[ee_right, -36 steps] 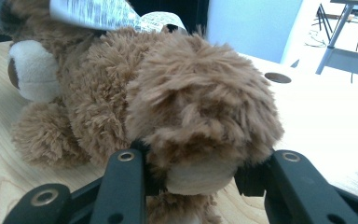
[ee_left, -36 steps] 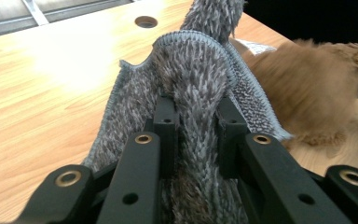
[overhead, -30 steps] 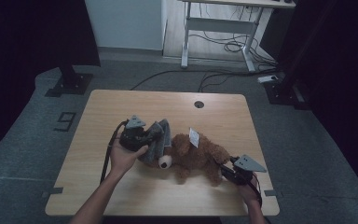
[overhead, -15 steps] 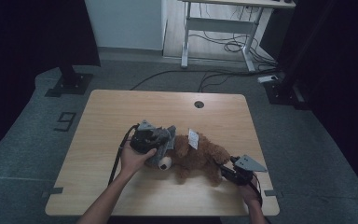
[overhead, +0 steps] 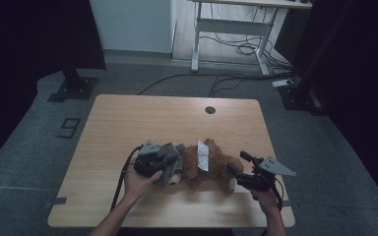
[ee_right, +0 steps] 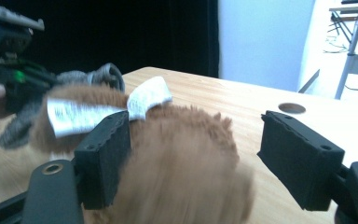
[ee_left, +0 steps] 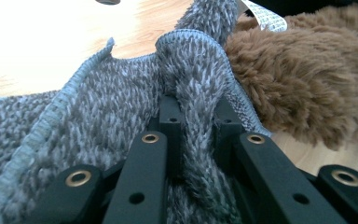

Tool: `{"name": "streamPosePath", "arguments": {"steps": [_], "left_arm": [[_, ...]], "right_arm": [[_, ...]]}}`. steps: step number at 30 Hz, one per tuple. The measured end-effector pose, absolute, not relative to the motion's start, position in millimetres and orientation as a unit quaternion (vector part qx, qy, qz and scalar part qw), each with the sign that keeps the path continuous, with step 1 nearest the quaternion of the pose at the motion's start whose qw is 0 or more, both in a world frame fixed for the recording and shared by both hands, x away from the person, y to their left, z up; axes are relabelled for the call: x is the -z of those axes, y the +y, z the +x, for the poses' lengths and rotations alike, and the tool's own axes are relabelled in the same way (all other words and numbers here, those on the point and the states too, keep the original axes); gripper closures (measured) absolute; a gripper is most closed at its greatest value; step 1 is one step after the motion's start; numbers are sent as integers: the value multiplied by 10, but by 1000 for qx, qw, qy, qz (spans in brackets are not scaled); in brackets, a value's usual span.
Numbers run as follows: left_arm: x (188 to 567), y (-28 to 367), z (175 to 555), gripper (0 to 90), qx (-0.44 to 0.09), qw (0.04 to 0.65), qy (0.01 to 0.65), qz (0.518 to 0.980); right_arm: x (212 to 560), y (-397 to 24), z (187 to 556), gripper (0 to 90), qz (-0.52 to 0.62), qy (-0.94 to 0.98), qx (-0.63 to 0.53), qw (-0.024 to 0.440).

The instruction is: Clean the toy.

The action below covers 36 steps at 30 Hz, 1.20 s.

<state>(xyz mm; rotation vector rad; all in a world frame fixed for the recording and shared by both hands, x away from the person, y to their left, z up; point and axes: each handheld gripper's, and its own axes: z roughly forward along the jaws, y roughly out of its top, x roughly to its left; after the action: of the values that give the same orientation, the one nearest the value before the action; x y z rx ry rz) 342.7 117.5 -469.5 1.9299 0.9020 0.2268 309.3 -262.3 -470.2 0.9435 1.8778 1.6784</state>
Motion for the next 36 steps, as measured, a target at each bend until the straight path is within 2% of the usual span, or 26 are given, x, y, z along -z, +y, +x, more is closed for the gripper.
{"name": "streamPosePath", "arguments": {"steps": [6, 16, 20, 22, 24, 26, 28, 29, 32, 36], "left_arm": [[4735, 1230, 3314, 784, -86, 494, 367, 784], [4767, 1259, 3226, 782, -81, 501, 362, 782], [4774, 1265, 3204, 781, -76, 503, 362, 781], [4781, 1272, 3204, 781, -70, 507, 365, 778], [4788, 1273, 3203, 782, -67, 508, 366, 777], [4790, 1268, 3198, 781, -67, 509, 366, 776], [4789, 1263, 3193, 781, -65, 509, 366, 776], [4789, 1262, 3191, 781, -66, 509, 366, 776], [4793, 1269, 3179, 781, -68, 512, 366, 774], [4794, 1275, 3208, 781, -72, 516, 372, 768]], "right_arm": [[4487, -2563, 3314, 218, 353, 706, -582, 194], [4935, -2189, 3494, 145, 359, 770, -515, 113], [5053, -2140, 3515, 144, 366, 778, -502, 91], [5098, -2123, 3528, 178, 373, 779, -498, 73], [5144, -2104, 3522, 254, 375, 782, -494, 63], [5181, -2098, 3496, 369, 369, 781, -499, 63], [5185, -2097, 3451, 501, 360, 776, -509, 96], [5184, -2084, 3429, 536, 352, 777, -509, 113], [5156, -2071, 3391, 571, 336, 776, -514, 140], [5081, -2016, 3417, 574, 325, 770, -518, 180]]}}
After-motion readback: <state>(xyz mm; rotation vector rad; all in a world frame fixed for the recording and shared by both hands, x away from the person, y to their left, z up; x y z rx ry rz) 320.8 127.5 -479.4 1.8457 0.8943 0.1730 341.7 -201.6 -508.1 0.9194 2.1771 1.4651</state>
